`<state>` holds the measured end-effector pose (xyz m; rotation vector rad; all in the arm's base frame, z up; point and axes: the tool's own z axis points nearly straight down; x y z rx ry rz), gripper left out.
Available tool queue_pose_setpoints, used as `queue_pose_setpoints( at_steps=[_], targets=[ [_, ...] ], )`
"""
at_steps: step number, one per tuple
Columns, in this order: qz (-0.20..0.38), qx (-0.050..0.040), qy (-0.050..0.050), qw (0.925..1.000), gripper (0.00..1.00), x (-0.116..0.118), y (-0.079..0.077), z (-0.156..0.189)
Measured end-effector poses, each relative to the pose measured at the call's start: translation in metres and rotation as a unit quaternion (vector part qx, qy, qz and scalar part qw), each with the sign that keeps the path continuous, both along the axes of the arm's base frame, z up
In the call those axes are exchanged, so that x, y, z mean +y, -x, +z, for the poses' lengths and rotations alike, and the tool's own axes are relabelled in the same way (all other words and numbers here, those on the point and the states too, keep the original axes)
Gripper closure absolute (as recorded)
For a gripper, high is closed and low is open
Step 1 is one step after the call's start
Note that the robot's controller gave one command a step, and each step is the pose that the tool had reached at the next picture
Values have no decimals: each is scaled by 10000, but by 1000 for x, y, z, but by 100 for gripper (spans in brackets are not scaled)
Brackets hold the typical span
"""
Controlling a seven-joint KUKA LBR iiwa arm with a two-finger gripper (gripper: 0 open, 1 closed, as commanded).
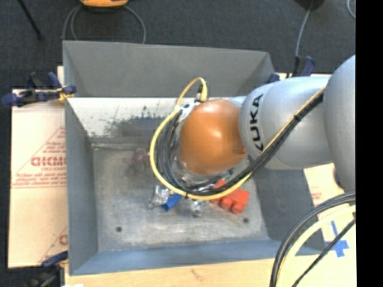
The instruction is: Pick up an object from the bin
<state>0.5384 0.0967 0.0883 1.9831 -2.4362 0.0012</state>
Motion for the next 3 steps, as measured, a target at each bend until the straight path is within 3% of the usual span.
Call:
queue_pose_setpoints(
  at_steps=[1, 2, 3],
  targets=[
    [-1497, 7, -31, 9887, 0, -21, -51, -14],
    [-416, -62, -11, 9991, 0, 7, -30, -13],
    [-433, -73, -26, 9990, 100, 8, -31, -11]
  ],
)
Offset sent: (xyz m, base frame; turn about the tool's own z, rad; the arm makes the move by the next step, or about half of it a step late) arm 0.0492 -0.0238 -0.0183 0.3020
